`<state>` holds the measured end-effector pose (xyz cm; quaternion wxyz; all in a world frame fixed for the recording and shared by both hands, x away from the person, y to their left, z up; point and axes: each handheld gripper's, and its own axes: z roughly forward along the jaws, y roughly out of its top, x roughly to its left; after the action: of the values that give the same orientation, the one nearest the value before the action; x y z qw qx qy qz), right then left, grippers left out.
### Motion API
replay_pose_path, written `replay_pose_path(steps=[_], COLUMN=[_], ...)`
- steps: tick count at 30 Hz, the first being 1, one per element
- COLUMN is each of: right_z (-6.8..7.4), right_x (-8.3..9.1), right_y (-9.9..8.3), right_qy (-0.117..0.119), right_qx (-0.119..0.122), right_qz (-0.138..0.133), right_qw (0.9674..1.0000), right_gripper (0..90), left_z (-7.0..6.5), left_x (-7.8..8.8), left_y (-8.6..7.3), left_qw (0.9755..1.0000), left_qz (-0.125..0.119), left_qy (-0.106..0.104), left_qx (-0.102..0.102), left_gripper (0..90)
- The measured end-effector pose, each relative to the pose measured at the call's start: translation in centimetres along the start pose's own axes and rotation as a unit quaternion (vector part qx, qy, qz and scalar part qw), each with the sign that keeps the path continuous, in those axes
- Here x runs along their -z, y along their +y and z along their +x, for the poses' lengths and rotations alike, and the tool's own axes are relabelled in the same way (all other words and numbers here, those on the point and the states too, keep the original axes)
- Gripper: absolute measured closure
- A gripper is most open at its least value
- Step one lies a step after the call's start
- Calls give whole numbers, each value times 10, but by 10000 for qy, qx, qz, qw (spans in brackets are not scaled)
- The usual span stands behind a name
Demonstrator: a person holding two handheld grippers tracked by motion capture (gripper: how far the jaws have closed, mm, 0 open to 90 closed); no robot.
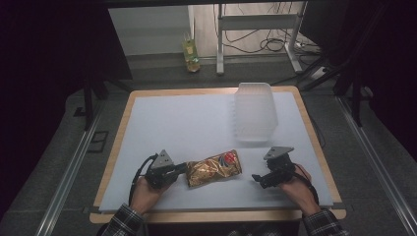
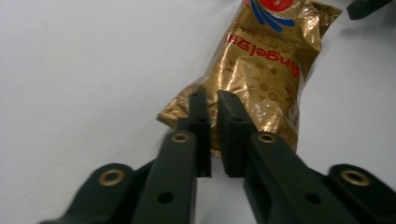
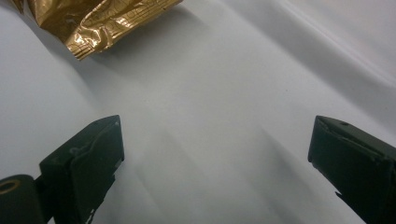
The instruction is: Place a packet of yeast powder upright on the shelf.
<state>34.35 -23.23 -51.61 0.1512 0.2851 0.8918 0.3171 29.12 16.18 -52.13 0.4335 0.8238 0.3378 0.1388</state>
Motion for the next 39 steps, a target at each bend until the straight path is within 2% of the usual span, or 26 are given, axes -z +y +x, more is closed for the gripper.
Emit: replay_pose_path(steps=[2,6,10,14,15,19,20,21,22,28,31,32,33,34,38,39], right_z=[0,0,0,0,0,0,0,1,1,0,0,0,0,1,0,1], right_x=[0,0,-1,-1,-2,-2,-2,-1,-1,1,2,3,3,3,4,4], right_y=[0,0,0,0,0,0,0,0,0,0,1,2,2,3,6,7], right_qy=[2,-3,-2,-8,-7,-2,-7,-8,-5,16,52,75,92,131,208,296], right_qx=[12,41,41,54,58,61,72,70,77,60,46,45,24,-5,0,-7], right_qz=[-7,-2,2,24,21,25,23,22,14,-17,-39,-42,-50,-57,-80,-63], right_qw=[10000,10000,10000,10000,10000,10000,10000,10000,10000,10000,10000,10000,9999,9999,9998,9995], right_gripper=[40,41,41,42,41,42,42,42,42,42,42,42,42,42,41,40], left_z=[-1,-1,-2,-1,1,2,0,0,-5,-8,-12,-13,-12,-10,-10,-10], left_x=[-3,-11,-18,-26,-27,-28,-27,-27,-26,-22,-19,-20,-19,-18,-18,-18], left_y=[1,4,5,5,4,1,1,1,0,-6,-10,-13,-17,-17,-17,-17], left_qw=[10000,9999,9998,9997,9996,9994,9994,9994,9994,9992,9987,9970,9970,9975,9977,9977], left_qz=[34,89,140,167,182,225,298,298,316,325,396,633,615,619,601,605], left_qy=[-40,-138,-124,-174,-214,-245,-158,-158,-35,26,82,148,149,71,62,50], left_qx=[-31,-16,-96,-57,21,95,-46,-46,-171,-213,-304,-416,-438,-319,-305,-302], left_gripper=[894,895,896,895,896,898,898,898,899,900,900,900,900,900,900,900])
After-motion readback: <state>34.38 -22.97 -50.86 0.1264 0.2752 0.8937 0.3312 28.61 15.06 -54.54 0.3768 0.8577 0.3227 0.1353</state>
